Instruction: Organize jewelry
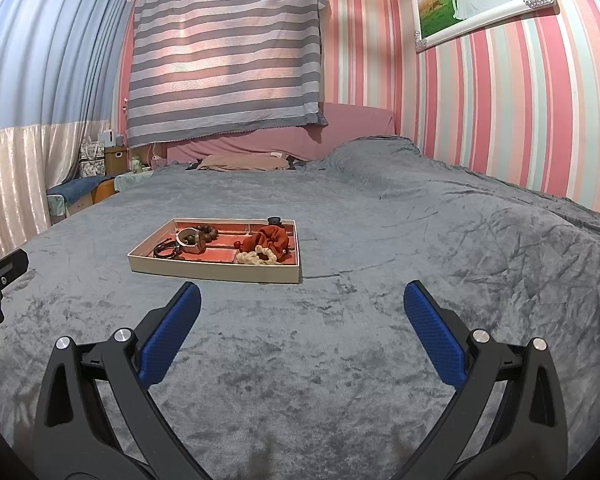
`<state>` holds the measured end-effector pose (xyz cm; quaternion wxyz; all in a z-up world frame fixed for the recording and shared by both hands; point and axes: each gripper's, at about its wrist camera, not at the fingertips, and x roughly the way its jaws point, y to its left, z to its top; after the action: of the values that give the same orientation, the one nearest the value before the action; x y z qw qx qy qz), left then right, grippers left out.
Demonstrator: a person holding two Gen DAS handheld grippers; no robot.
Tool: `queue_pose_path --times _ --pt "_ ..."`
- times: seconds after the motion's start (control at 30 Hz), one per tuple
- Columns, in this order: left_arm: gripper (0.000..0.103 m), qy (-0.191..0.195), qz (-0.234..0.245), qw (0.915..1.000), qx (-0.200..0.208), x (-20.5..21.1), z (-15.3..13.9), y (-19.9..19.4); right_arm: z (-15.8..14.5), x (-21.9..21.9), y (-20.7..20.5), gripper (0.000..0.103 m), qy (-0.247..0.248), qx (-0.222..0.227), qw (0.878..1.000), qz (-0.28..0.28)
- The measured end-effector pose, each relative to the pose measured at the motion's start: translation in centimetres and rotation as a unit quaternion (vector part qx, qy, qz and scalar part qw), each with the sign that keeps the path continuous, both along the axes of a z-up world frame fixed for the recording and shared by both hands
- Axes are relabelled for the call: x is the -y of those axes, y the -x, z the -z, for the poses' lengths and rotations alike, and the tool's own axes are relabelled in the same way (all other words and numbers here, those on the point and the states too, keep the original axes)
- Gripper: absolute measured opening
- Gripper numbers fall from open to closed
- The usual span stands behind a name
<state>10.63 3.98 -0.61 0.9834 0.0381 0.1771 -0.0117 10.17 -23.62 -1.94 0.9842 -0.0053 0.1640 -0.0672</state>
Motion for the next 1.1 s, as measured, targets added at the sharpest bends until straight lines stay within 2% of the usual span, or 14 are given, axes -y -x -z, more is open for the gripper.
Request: queue_pose_path --times 1.1 --pt "0.099 0.002 -0.002 1.0 -0.007 -0.21 0.46 -0.25 0.49 0.19 -0.26 0.099 0.001 -0.002 1.0 0.0"
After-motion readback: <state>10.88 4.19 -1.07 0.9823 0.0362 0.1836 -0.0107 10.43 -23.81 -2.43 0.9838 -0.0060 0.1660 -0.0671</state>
